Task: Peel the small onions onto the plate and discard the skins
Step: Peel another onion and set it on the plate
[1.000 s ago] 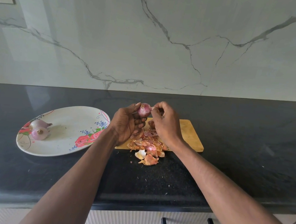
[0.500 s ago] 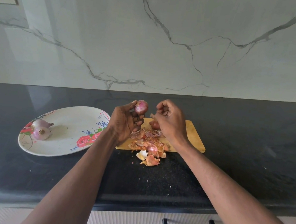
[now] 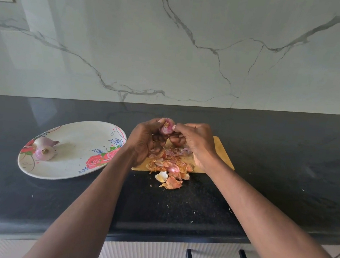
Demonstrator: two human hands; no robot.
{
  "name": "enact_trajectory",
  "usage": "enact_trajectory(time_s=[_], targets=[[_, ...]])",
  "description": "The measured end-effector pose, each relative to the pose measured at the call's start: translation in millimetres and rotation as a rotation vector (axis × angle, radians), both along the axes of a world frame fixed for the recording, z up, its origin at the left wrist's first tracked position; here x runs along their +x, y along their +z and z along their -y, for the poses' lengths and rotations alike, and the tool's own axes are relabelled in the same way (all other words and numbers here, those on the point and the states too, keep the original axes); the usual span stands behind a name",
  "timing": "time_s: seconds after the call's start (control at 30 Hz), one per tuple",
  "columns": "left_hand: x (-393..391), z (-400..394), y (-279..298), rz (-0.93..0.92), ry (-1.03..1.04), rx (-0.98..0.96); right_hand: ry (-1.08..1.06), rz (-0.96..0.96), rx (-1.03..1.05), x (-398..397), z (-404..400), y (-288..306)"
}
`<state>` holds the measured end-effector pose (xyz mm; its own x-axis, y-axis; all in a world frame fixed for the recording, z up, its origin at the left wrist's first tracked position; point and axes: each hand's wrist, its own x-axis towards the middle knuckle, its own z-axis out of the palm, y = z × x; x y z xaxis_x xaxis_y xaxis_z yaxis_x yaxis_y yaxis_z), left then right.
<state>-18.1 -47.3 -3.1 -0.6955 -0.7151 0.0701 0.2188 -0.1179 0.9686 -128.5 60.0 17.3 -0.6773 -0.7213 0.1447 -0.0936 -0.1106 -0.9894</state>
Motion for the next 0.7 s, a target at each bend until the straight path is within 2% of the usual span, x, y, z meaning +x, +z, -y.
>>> enact_trajectory(time_s=[0.37, 0.7], targets=[[2.2, -0.7, 1.0, -0.029, -0.009, 0.042, 0.008, 0.116, -0.037, 2.2, 0.1, 1.7], [2.9, -1.7, 1.8, 0.007, -0.021, 0.043, -0.037, 0.081, 0.003, 1.7, 1.7, -0.8]])
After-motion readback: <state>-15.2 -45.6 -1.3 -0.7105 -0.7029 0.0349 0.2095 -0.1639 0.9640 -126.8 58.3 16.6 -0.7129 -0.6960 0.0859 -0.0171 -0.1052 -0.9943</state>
